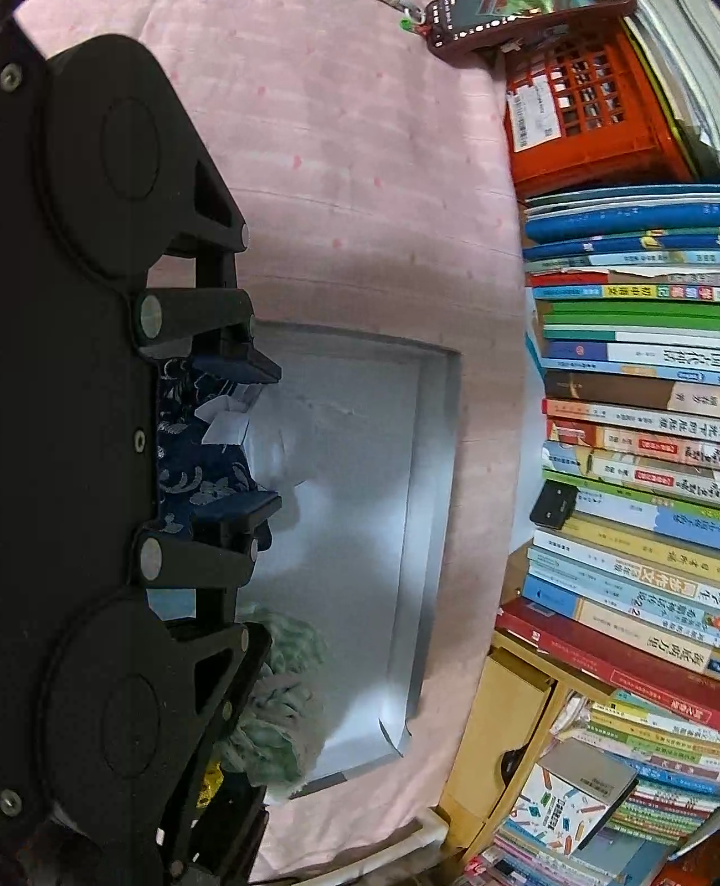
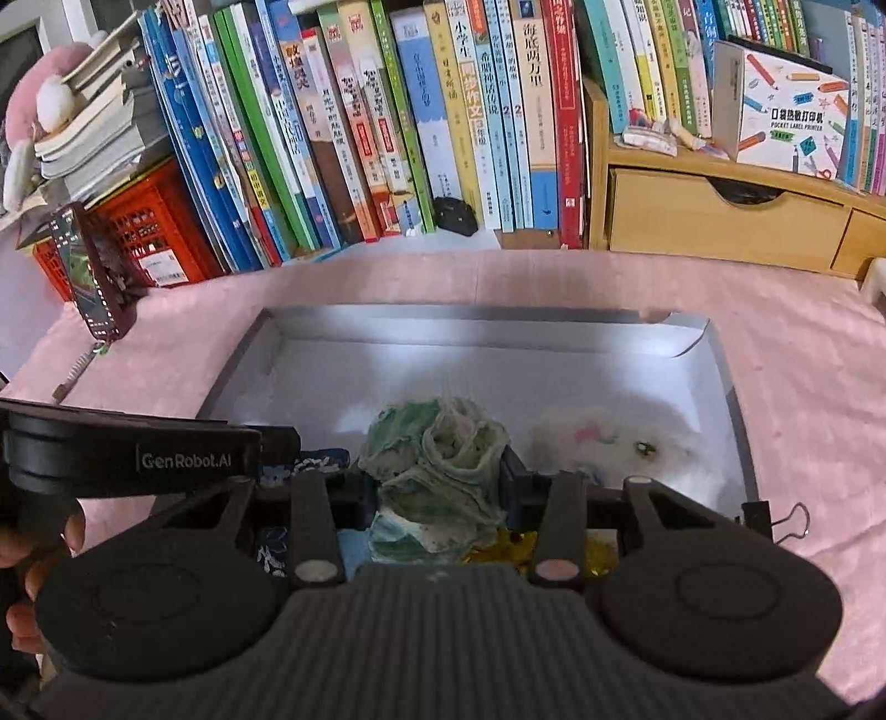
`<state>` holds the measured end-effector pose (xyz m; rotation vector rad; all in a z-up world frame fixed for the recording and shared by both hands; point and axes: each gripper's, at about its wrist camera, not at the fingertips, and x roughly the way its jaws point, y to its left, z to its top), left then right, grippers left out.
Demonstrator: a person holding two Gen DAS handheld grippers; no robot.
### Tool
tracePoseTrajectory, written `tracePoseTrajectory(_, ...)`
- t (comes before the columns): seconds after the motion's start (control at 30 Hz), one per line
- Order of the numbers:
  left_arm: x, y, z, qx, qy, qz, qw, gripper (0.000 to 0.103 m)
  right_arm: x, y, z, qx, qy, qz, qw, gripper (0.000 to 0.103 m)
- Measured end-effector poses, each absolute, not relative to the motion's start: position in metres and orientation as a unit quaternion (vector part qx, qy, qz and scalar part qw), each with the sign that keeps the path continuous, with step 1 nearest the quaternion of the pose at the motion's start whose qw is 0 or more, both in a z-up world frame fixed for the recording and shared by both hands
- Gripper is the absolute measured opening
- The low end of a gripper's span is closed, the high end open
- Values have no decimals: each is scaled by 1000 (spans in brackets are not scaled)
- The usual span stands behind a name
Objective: Organize books
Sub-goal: 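Open the left tool to drop the tissue while the right releases the cloth, then withdraw both tools from the tray toward the foam block and purple plush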
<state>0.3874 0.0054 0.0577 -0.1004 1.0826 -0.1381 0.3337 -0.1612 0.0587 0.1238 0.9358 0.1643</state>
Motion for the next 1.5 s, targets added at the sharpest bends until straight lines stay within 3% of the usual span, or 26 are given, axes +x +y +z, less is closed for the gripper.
tracePoseTrajectory(0.17,387,7,58,-51,517,-63,852,42,334,-159,58,53,452,76,887,58)
tracePoseTrajectory(0.23,384,6,60,-47,515,-61,854,48,333,-159,59,57,449,77,888,66)
tracePoseTrajectory(0.63,353,14,84,-40,478,-60,875,69,314,-169,76,68,421,77,901,86)
tracePoseTrajectory(1.0,273,25,120,-27,404,-93,910,74,252,-185,108,82,345,110,929,90)
tracePoseTrajectory(1.5,133,28,114,-40,296,-139,944,83,126,-181,116,16,197,120,973,98)
